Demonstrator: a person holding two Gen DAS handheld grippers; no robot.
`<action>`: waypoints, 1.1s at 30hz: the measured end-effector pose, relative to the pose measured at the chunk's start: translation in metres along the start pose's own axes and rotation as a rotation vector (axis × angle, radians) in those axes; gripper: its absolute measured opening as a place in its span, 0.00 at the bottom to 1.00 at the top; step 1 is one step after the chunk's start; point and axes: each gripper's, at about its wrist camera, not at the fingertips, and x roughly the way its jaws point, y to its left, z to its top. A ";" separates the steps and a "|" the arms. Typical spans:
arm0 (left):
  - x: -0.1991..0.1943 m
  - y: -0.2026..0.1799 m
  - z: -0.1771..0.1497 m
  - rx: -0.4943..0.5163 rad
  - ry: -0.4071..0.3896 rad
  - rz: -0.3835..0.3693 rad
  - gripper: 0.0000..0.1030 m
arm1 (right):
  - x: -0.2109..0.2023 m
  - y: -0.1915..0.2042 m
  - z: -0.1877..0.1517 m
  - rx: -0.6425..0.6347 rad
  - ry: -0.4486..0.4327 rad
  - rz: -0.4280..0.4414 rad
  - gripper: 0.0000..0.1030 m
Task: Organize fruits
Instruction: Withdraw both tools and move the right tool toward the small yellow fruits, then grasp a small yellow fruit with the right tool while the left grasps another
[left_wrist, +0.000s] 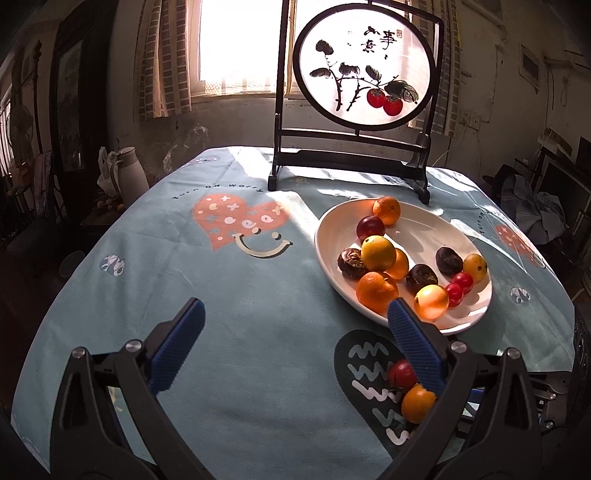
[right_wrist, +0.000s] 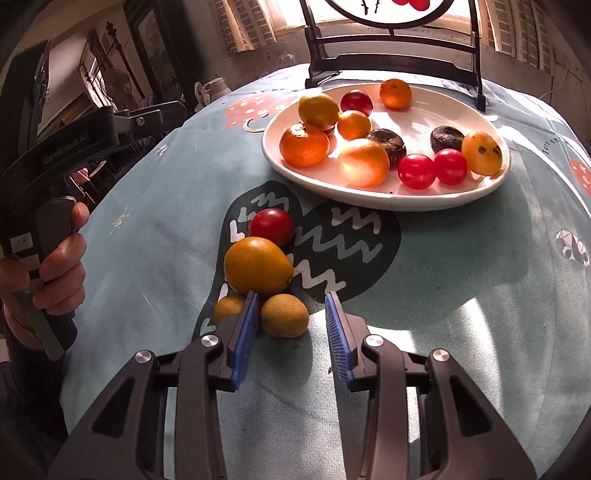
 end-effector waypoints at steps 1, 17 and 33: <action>-0.001 -0.001 0.000 0.008 -0.005 0.005 0.98 | 0.000 0.000 0.000 0.000 0.014 0.004 0.38; -0.004 -0.012 -0.003 0.076 -0.027 0.029 0.98 | -0.001 0.021 -0.015 -0.187 0.083 -0.088 0.26; -0.002 -0.013 -0.006 0.093 -0.020 0.048 0.98 | -0.012 0.032 -0.036 -0.269 0.076 -0.150 0.27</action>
